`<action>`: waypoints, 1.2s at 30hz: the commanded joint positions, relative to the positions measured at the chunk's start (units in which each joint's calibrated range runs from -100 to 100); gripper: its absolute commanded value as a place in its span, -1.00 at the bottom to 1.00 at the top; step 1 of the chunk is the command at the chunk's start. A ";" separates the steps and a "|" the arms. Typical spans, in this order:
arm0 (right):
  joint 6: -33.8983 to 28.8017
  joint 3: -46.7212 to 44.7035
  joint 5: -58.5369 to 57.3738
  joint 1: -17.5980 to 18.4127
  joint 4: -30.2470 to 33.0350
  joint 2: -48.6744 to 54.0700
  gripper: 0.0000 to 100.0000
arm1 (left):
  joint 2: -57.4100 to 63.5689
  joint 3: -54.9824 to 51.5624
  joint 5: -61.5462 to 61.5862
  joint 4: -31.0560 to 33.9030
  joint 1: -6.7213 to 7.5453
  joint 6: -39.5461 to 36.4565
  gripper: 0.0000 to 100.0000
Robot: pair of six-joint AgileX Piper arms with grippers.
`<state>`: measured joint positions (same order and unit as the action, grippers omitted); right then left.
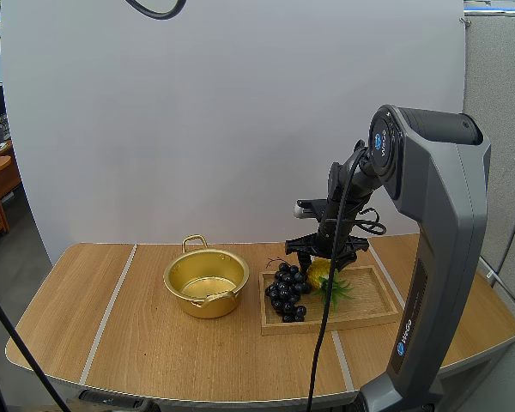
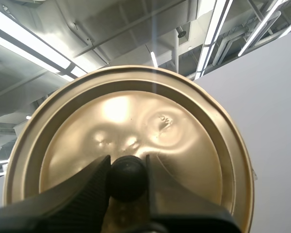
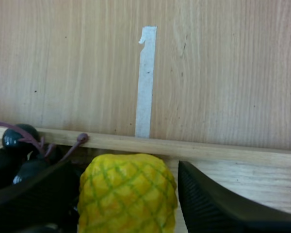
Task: Open the pot, put the pineapple inside, and close it
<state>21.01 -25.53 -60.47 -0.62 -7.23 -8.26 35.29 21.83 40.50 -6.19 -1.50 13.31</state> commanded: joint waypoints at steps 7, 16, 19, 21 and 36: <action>0.59 -0.42 -1.71 -0.24 0.78 -2.61 1.00 | 0.20 0.42 -2.01 0.09 -0.07 -0.21 -1.00; 0.43 -0.42 -3.59 -0.24 0.26 -2.59 -0.12 | 0.20 0.42 -2.01 0.09 -0.07 -0.21 -1.00; 0.55 -0.42 -4.12 -0.24 -0.16 -2.59 -1.00 | 0.20 0.42 -2.01 0.09 -0.07 -0.21 -1.00; 0.55 -0.42 -4.12 -0.24 -0.16 -2.59 -1.00 | 0.20 0.42 -2.01 0.09 -0.07 -0.21 -1.00; 1.54 -0.42 -5.26 -0.24 0.72 20.36 -1.00 | 0.20 0.42 -2.01 0.09 -0.07 -0.21 -1.00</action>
<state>21.24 -25.92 -63.97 -0.71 -6.87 5.73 35.29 21.83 40.43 -6.19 -1.50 13.31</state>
